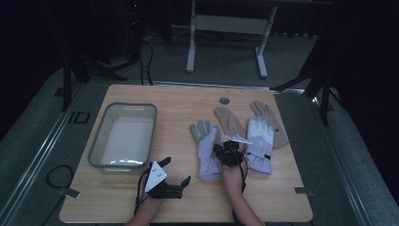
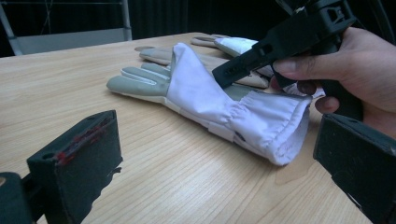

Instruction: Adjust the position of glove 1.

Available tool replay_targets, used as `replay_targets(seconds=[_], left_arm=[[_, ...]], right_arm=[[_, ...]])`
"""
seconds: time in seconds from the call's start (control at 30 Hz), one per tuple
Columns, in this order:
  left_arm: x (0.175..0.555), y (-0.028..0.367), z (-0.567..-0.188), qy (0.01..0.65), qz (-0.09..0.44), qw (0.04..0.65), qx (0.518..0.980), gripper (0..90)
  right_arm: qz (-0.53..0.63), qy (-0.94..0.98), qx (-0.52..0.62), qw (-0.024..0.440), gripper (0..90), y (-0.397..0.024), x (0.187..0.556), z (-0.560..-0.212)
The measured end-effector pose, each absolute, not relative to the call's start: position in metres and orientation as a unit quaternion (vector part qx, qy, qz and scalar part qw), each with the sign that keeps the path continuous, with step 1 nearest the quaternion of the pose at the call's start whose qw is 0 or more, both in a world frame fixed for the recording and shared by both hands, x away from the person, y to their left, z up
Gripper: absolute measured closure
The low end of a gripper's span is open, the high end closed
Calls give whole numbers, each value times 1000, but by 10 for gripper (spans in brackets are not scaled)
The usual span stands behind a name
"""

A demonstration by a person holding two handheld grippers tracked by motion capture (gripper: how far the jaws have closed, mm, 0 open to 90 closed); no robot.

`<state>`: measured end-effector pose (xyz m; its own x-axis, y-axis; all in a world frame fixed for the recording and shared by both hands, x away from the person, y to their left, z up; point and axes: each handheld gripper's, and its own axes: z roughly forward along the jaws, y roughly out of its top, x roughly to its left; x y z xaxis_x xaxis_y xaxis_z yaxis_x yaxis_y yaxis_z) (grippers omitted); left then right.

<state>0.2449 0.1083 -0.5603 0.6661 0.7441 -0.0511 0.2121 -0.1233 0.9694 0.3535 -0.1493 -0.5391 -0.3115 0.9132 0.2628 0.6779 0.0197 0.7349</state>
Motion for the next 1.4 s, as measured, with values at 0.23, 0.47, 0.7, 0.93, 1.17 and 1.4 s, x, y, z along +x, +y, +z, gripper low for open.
replay_targets(seconds=[0.23,0.47,0.7,0.93,1.17,1.4], left_arm=[[245,109,-560,335,232,571,712,9],[245,108,-560,336,233,571,712,9],[245,109,-560,337,232,571,712,9],[245,109,-560,336,232,571,712,9],[245,109,-560,336,231,571,712,9],[245,109,-560,336,232,571,712,9]], right_arm=[[402,720,540,169,590,-156,353,-521],[392,742,505,201,504,-183,358,-492],[388,737,511,213,471,-221,368,-478],[360,743,512,237,504,-265,378,-476],[349,753,510,225,503,-292,387,-484],[343,762,508,208,507,-310,396,-496]])
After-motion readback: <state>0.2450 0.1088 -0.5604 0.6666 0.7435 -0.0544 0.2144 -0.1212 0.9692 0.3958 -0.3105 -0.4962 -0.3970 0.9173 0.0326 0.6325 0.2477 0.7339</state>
